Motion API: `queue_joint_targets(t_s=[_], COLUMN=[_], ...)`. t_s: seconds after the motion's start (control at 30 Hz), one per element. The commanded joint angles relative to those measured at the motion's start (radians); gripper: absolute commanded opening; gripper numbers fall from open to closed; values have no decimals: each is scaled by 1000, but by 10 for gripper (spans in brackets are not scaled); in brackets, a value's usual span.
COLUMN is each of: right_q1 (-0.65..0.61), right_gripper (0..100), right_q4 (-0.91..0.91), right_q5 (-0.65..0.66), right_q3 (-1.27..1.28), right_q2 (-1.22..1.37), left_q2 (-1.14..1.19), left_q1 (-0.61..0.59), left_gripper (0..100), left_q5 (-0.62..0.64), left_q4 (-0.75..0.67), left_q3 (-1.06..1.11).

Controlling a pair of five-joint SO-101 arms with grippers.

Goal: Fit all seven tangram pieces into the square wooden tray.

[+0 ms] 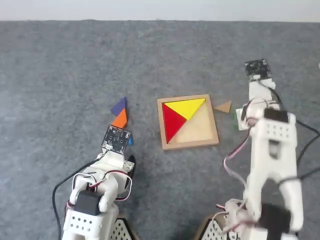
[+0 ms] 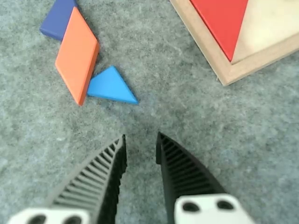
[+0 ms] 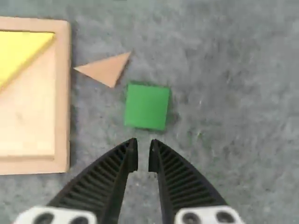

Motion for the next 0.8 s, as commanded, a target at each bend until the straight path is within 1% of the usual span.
queue_joint_targets(t_s=[0.0, 0.17, 0.43, 0.77], right_q1=[21, -24, -84, -120], right_gripper=[60, 60, 60, 60], right_q4=[25, -8, -182, -194], right_q5=[-18, -109, -107, -106], right_q3=[-106, -26, 245, 265], right_q2=[51, 38, -117, -122], left_q2=[-21, -21, -21, -21], left_q1=[-3, -3, -3, -3], left_gripper=[100, 100, 100, 100], left_q5=[9, 9, 9, 9], left_q4=[5, 5, 5, 5], left_q3=[-15, -15, -15, -15])
